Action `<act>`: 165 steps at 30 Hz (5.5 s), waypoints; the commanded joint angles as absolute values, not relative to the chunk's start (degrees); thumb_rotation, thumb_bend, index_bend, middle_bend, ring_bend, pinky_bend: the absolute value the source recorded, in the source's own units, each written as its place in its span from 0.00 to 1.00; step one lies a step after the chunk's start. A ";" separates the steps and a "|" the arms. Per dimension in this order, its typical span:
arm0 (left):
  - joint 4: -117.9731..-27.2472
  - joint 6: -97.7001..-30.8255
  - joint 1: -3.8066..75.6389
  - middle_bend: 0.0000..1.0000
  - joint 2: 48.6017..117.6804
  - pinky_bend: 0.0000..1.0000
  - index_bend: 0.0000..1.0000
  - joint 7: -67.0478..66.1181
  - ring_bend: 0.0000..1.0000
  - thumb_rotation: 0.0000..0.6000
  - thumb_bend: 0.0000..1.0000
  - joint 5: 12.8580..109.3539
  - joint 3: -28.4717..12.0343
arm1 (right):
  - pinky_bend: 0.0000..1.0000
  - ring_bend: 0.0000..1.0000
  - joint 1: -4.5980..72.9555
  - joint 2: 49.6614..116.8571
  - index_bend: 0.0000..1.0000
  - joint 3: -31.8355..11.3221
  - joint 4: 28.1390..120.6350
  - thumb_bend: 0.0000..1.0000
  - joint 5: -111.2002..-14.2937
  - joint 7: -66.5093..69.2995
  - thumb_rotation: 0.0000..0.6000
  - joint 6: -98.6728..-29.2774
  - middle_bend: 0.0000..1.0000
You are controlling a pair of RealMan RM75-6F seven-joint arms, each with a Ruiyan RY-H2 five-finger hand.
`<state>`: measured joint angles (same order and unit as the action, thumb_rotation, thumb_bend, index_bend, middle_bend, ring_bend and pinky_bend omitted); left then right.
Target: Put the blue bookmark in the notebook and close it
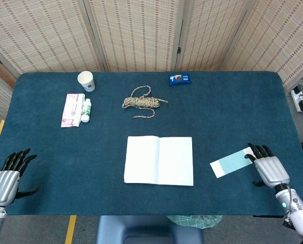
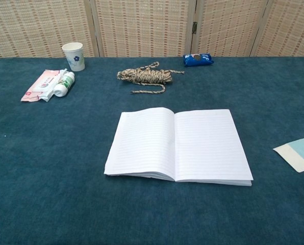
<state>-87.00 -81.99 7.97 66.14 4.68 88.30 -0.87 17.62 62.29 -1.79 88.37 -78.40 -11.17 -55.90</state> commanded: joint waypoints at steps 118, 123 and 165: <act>-89.93 -78.92 8.08 0.07 64.33 0.00 0.18 1.75 0.00 1.00 0.19 82.60 -1.83 | 0.08 0.07 45.88 83.41 0.46 0.14 70.14 0.18 -106.27 -15.57 1.00 -55.77 0.10; -89.88 -78.94 8.01 0.07 64.12 0.00 0.18 2.34 0.00 1.00 0.19 82.36 -1.99 | 0.12 0.08 49.14 86.47 0.46 2.23 65.75 0.17 -110.46 -12.89 1.00 -56.31 0.10; -88.03 -76.59 8.91 0.07 65.64 0.00 0.18 0.77 0.00 1.00 0.19 79.69 -2.84 | 0.18 0.12 53.62 96.35 0.44 10.79 42.02 0.17 -114.69 6.14 1.00 -68.88 0.08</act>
